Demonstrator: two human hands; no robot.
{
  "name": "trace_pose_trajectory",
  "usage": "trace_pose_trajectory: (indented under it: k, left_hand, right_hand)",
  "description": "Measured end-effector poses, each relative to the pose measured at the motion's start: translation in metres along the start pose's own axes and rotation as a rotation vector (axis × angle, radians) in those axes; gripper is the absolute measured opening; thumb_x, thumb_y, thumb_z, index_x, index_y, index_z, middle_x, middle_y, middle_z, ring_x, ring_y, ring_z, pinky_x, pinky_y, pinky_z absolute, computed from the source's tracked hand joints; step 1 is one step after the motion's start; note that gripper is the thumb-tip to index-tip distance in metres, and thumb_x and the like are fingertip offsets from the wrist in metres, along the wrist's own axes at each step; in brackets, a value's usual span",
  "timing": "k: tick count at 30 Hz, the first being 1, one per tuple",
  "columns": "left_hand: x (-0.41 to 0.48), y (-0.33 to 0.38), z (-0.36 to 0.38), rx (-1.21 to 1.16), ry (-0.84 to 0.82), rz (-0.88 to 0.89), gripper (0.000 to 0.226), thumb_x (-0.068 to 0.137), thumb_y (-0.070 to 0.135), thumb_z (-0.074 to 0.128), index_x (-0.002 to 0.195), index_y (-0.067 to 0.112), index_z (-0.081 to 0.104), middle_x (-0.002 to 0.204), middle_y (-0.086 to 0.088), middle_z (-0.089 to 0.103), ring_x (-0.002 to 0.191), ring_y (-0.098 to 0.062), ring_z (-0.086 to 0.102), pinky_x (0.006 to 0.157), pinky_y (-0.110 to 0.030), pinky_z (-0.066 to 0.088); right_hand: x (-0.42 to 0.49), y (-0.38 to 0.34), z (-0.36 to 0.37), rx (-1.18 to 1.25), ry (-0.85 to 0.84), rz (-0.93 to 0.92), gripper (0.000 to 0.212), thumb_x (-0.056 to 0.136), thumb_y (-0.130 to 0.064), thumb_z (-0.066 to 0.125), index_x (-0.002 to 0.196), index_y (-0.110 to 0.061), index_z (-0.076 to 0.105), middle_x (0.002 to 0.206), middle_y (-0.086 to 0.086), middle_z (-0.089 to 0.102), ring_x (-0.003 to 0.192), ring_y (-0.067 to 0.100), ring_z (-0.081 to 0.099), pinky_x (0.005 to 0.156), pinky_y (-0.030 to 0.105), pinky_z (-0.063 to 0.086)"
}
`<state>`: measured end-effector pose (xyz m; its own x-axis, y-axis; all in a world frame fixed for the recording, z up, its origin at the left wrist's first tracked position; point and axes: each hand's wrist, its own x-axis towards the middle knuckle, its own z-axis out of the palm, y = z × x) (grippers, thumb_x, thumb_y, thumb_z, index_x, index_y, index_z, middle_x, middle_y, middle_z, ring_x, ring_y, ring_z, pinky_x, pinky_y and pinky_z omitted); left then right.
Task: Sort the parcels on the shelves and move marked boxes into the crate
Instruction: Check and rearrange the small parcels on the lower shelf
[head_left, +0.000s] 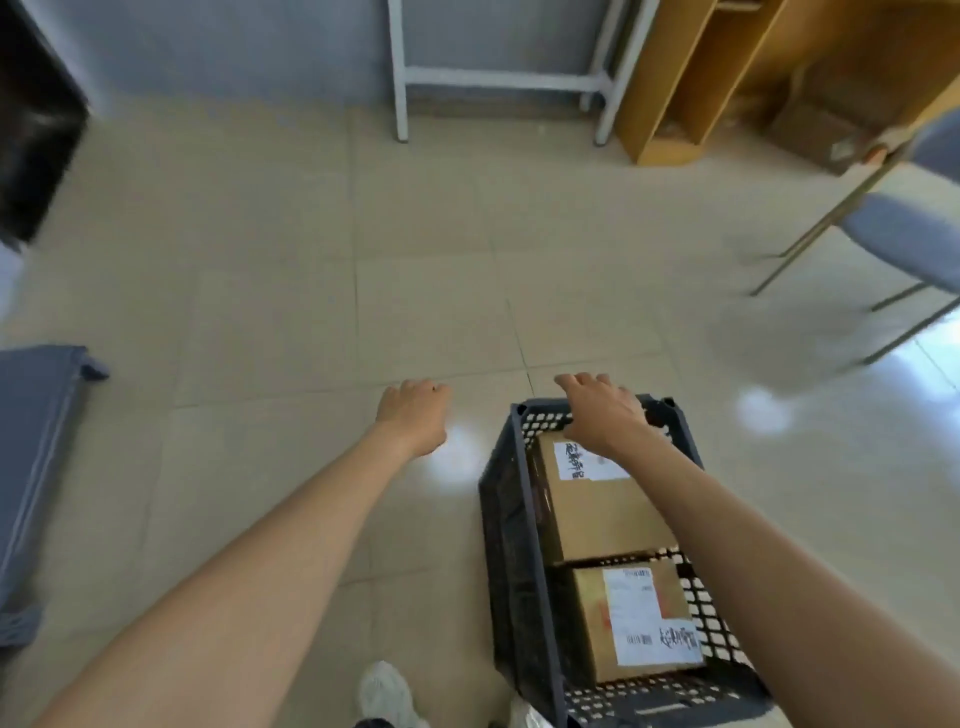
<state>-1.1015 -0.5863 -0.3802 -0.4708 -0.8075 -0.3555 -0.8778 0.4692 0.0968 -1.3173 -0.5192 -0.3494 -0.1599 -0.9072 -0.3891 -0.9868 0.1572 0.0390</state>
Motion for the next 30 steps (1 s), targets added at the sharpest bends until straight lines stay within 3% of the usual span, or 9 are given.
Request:
trace_pose_trajectory:
  k: [7, 14, 18, 23, 30]
  left_hand:
    - [-0.118, -0.216, -0.109, -0.059, 0.211, -0.383, 0.045, 0.086, 0.010, 0.050, 0.130, 0.013, 0.044, 0.133, -0.010, 0.048, 0.124, -0.030, 0.042, 0.098, -0.038, 0.036]
    - [-0.286, -0.365, -0.138, -0.067, 0.340, -0.719, 0.037, 0.087, 0.013, 0.055, 0.123, 0.007, 0.047, 0.127, -0.013, 0.051, 0.118, -0.031, 0.046, 0.096, -0.038, 0.039]
    - [-0.375, -0.425, -0.136, -0.079, 0.350, -0.940, 0.041, 0.087, 0.014, 0.055, 0.127, 0.010, 0.046, 0.130, -0.011, 0.049, 0.120, -0.030, 0.044, 0.099, -0.039, 0.038]
    - [-0.452, -0.477, -0.113, -0.133, 0.233, -1.189, 0.040, 0.089, 0.019, 0.054, 0.128, 0.013, 0.045, 0.133, -0.009, 0.047, 0.124, -0.030, 0.040, 0.106, -0.048, 0.032]
    - [-0.513, -0.544, -0.095, -0.229, 0.303, -1.481, 0.069, 0.091, 0.032, 0.059, 0.148, 0.014, 0.025, 0.152, -0.007, 0.029, 0.139, -0.030, 0.025, 0.114, -0.054, 0.020]
  right_hand:
    - [0.032, -0.225, -0.139, -0.104, 0.163, -0.310, 0.059, 0.088, -0.016, 0.058, 0.142, -0.017, 0.035, 0.139, 0.009, 0.047, 0.128, 0.029, 0.042, 0.099, 0.042, 0.038]
    - [0.003, -0.471, -0.201, -0.197, 0.288, -0.734, 0.059, 0.088, -0.018, 0.059, 0.142, -0.020, 0.036, 0.140, 0.007, 0.045, 0.129, 0.028, 0.040, 0.099, 0.042, 0.037]
    - [-0.030, -0.588, -0.210, -0.226, 0.365, -0.984, 0.056, 0.086, -0.017, 0.059, 0.138, -0.018, 0.039, 0.138, 0.008, 0.046, 0.128, 0.030, 0.040, 0.097, 0.041, 0.038]
    - [-0.056, -0.703, -0.202, -0.304, 0.385, -1.208, 0.052, 0.088, -0.013, 0.050, 0.138, -0.017, 0.037, 0.139, 0.009, 0.043, 0.131, 0.030, 0.036, 0.102, 0.043, 0.035]
    - [-0.074, -0.841, -0.195, -0.401, 0.365, -1.455, 0.058, 0.089, -0.017, 0.054, 0.142, -0.016, 0.031, 0.145, 0.011, 0.035, 0.136, 0.031, 0.029, 0.108, 0.047, 0.030]
